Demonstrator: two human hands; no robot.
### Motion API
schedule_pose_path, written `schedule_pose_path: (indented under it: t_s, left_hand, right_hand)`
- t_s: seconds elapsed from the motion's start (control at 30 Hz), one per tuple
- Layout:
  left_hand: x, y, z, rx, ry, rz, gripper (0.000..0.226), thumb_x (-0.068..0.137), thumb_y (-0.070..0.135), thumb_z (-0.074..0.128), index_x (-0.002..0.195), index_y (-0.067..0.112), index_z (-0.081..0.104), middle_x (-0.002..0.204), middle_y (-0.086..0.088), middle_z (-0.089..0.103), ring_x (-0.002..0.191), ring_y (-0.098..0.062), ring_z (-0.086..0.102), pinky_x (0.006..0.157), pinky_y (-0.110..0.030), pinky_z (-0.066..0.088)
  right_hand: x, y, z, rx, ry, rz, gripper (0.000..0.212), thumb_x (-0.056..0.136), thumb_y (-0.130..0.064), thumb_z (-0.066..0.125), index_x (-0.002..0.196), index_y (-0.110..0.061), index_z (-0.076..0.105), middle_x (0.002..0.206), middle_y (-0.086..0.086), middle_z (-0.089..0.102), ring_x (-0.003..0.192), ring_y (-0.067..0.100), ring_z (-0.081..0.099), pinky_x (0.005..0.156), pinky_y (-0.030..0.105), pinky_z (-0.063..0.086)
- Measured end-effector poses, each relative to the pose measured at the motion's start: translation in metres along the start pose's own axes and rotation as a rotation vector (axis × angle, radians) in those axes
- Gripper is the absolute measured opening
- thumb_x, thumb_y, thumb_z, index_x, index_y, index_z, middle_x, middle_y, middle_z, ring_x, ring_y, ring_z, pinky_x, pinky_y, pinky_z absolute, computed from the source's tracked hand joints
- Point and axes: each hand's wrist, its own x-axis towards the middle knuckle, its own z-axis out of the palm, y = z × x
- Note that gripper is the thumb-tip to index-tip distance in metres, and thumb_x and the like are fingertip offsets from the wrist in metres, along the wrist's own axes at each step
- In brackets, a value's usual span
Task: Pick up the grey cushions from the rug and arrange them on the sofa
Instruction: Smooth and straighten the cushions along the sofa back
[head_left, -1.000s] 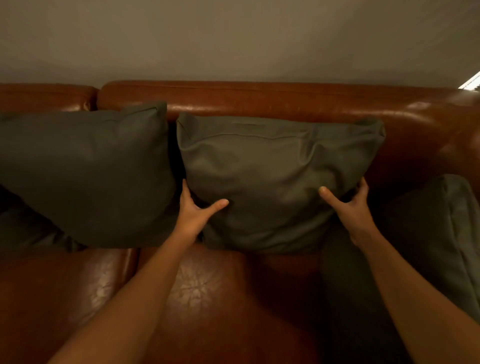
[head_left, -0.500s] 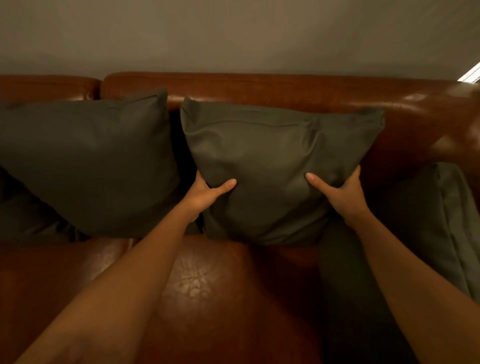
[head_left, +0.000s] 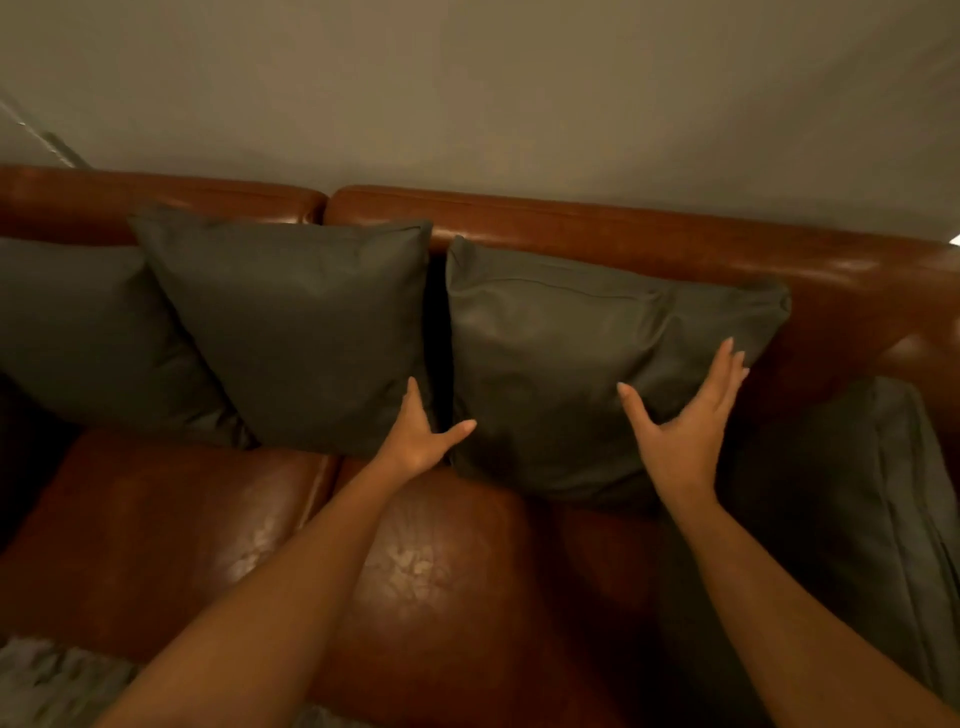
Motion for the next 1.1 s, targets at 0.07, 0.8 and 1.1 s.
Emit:
schedule_pose_path:
  t_s: [0.07,0.8,1.1]
  left_hand:
    - [-0.014,-0.004,-0.013,0.045,0.053,-0.005,0.108,0.081,0.035,0.071,0.15,0.013,-0.008,0.159,-0.008,0.006,0.146,-0.02,0.01,0.119,-0.036,0.017]
    - [-0.139,-0.055,-0.187,-0.12,0.259,-0.099,0.075,0.085,0.029,0.068,0.146,0.007,0.029,0.15,-0.013,0.033,0.137,-0.025,0.034,0.11,-0.035,0.033]
    - [-0.148,-0.102,-0.271,-0.234,0.128,-0.039,0.072,0.086,0.03,0.066,0.146,0.012,0.03,0.147,-0.01,0.038,0.129,-0.026,0.045,0.105,-0.04,0.042]
  right_hand:
    - [-0.007,-0.017,0.002,-0.01,-0.041,-0.062,0.098,0.083,-0.031,0.072,0.153,-0.012,0.007,0.162,0.009,0.002,0.149,0.022,-0.004,0.11,0.019,0.006]
    - [-0.111,-0.183,0.063,-0.235,-0.805,-0.178,0.069,0.093,-0.033,0.059,0.151,-0.018,0.025,0.152,0.005,0.035,0.139,0.023,0.035,0.109,0.031,0.033]
    - [-0.166,-0.226,0.15,-0.313,-0.891,-0.041,0.099,0.084,-0.043,0.069,0.154,-0.012,0.006,0.159,0.01,0.019,0.145,0.027,0.021,0.117,0.039,0.025]
